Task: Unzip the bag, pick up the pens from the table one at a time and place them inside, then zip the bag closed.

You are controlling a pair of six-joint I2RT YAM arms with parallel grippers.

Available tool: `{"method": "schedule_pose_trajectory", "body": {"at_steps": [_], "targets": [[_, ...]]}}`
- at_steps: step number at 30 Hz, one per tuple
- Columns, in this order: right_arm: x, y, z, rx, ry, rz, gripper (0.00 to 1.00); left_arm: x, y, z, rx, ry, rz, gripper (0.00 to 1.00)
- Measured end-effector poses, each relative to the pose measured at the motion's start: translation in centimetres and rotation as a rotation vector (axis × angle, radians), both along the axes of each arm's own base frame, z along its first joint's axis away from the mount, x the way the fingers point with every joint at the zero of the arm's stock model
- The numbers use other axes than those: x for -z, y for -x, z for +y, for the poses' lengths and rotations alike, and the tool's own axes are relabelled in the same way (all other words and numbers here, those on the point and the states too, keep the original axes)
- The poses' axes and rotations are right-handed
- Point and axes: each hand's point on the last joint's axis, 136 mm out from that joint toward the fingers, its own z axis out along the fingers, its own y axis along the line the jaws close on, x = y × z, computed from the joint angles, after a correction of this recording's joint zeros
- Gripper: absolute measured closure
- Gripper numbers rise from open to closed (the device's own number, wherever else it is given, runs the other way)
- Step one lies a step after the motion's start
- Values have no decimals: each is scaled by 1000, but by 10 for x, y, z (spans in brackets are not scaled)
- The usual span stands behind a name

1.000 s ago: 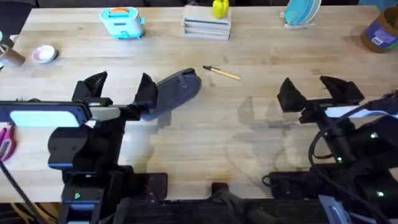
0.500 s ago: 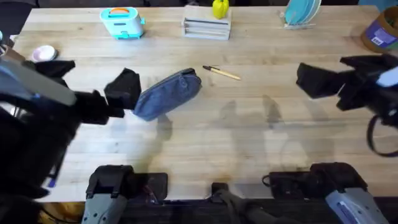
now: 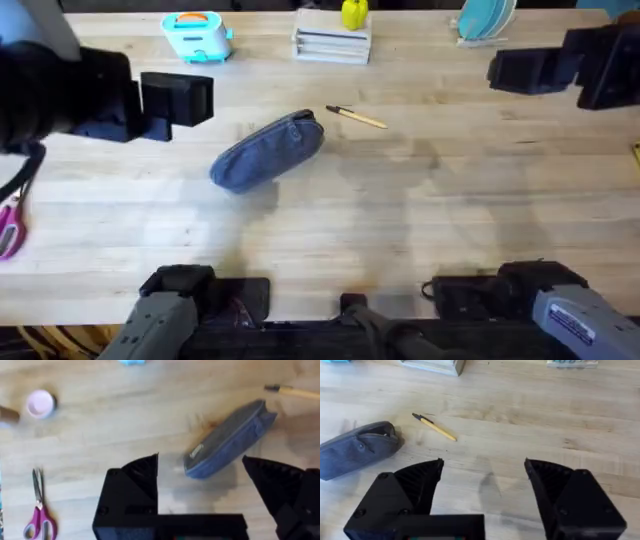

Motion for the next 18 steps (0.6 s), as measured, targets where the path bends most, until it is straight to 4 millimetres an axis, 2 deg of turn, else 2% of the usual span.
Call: {"method": "schedule_pose_trajectory", "body": {"at_steps": [5,9,18], "targets": [[3,-3,0,0,0,18,6,17,-8,0,2,-2,113,7],[1,-4,0,0,0,12,6,25,-7,0,13,-12,156,7],[1,-4,0,0,0,12,6,46,28,-5,145,-77,305,7]]}}
